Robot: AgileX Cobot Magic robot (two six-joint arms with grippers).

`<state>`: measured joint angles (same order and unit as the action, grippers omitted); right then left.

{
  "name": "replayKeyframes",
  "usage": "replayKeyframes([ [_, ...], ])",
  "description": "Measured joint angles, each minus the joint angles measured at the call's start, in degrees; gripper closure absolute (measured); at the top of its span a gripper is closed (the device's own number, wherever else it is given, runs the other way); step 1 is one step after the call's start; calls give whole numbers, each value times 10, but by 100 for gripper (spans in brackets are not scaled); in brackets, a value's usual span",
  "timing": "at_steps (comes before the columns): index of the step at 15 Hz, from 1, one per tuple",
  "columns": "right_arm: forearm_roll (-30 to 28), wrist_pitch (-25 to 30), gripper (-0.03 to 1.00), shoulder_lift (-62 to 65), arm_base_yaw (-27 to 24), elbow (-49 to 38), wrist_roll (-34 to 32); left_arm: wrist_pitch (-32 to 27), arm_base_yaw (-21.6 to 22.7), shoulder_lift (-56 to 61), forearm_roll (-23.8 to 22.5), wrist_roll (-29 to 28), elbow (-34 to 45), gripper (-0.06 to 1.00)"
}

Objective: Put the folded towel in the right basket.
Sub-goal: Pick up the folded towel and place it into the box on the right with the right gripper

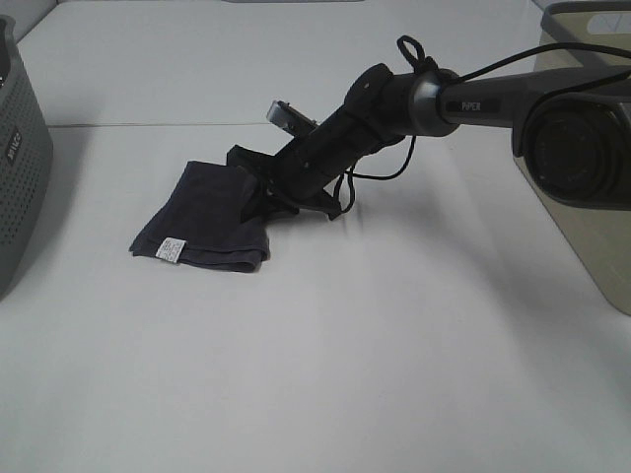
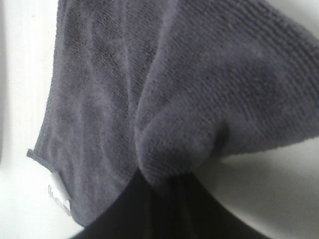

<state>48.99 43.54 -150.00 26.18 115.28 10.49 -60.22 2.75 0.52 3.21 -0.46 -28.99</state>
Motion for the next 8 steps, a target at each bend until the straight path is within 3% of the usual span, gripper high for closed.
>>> replayKeyframes([
  [3,-12,6,89,8,0,0,0,0,0,0,0,0,0,-5],
  [5,-40,78,89,21,-11,9,0,0,0,0,0,0,0,-5],
  [6,-81,170,89,32,-27,41,-2,0,0,0,0,0,0,-5],
  [8,-105,239,89,67,-45,112,-14,0,0,0,0,0,0,-5],
])
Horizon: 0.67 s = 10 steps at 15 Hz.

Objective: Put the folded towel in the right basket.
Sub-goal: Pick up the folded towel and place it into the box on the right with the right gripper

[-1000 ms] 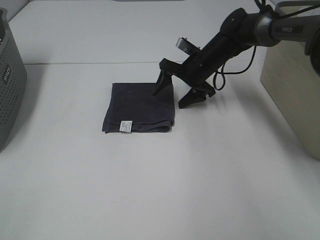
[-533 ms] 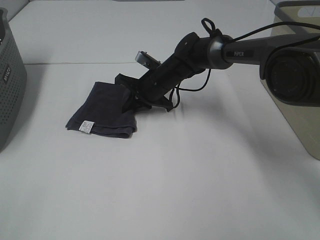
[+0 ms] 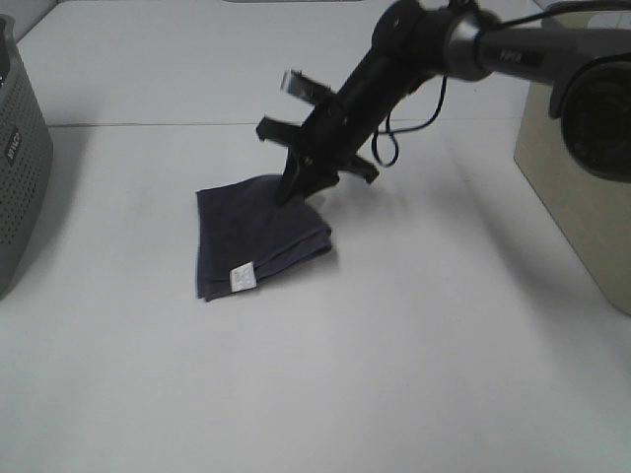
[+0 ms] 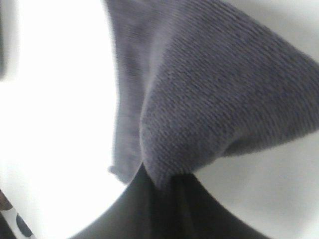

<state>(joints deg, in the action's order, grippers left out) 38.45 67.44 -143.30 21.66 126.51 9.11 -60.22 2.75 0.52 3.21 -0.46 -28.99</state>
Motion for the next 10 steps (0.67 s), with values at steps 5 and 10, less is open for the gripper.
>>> replayKeyframes([
  [5,-114,17,89,148,-34,58,-17,0,0,0,0,0,0,-5],
  [10,-299,19,89,343,-186,61,-55,0,0,0,0,0,0,-5],
])
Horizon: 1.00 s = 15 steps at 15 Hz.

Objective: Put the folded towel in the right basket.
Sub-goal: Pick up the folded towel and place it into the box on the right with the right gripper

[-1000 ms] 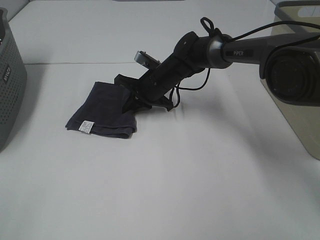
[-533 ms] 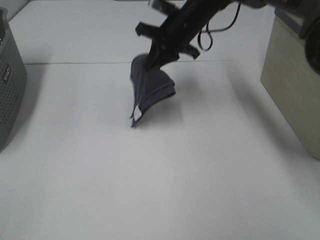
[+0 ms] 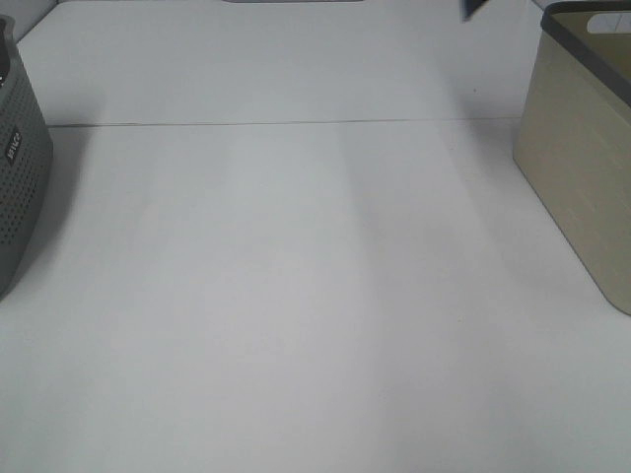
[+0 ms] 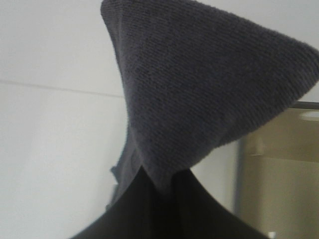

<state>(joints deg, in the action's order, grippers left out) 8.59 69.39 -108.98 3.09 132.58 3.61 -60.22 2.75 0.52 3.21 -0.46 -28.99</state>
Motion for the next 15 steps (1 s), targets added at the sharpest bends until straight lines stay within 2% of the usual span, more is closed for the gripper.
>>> replayKeyframes([
  [1,-5,1,89,9,-42,0,0,0,0,0,0,0,0,-5],
  [5,-11,1,89,-3,-145,-10,11,0,0,0,0,0,0,-5],
  [7,-20,1,89,-14,-167,-50,15,0,0,0,0,0,0,-5],
  [9,-20,4,89,-37,-166,-100,30,0,0,0,0,0,0,-5],
  [10,-20,5,85,-64,-166,-133,30,0,0,0,0,0,0,-5],
  [11,-20,5,73,-80,-166,-150,28,0,0,0,0,0,0,-5],
  [13,-13,4,29,-104,-166,-178,21,0,0,0,0,0,0,-5],
  [14,-4,5,13,-112,-166,-186,21,0,0,0,0,0,0,-5],
  [15,0,6,5,-117,-166,-187,21,0,0,0,0,0,0,-5],
])
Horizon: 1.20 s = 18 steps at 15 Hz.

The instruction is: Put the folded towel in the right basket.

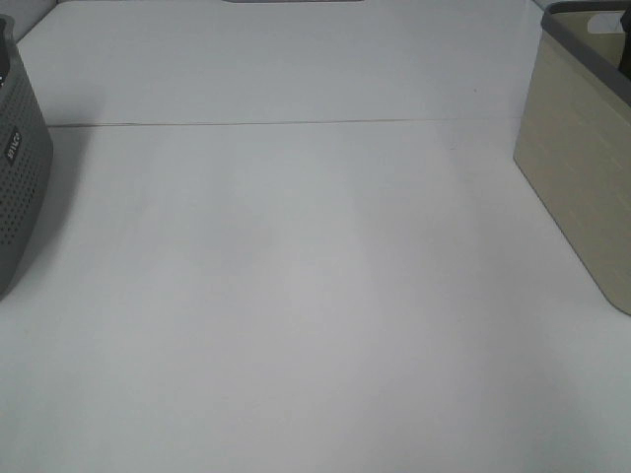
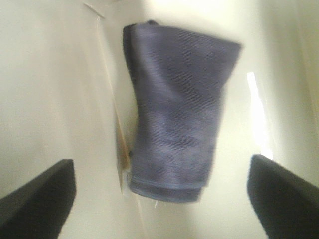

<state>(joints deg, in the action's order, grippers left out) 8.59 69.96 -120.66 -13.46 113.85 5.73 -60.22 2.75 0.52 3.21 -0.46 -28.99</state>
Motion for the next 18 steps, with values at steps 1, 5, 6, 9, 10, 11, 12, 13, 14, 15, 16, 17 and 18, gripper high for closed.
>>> replayKeyframes([
  [1,10,0,2,-1,0,-1,-2,0,0,0,0,0,0,-5],
  [5,29,0,0,3,0,-1,-7,0,0,0,0,0,0,-5],
  [6,29,0,0,9,0,-1,-9,0,0,0,0,0,0,-5],
  [9,26,1,0,76,1,-1,-9,0,0,0,0,0,0,-5],
  [10,23,1,0,103,7,-1,-9,0,0,0,0,0,0,-5],
  [11,21,1,0,127,23,-1,-9,0,0,0,0,0,0,-5],
  [12,16,1,0,152,48,-1,-10,0,0,0,0,0,0,-5],
  [13,4,1,0,171,80,-1,-11,0,0,0,0,0,0,-5],
  [14,-17,1,0,190,112,-1,-19,0,0,0,0,0,0,-5],
  [15,-40,1,0,210,142,-1,-38,0,0,0,0,0,0,-5],
  [16,-57,0,0,234,157,-6,-57,0,0,0,0,0,0,-5],
  [17,-62,0,0,244,160,-9,-57,0,0,0,0,0,0,-5],
  [18,-69,-1,0,276,164,-26,-67,0,0,0,0,0,0,-5],
])
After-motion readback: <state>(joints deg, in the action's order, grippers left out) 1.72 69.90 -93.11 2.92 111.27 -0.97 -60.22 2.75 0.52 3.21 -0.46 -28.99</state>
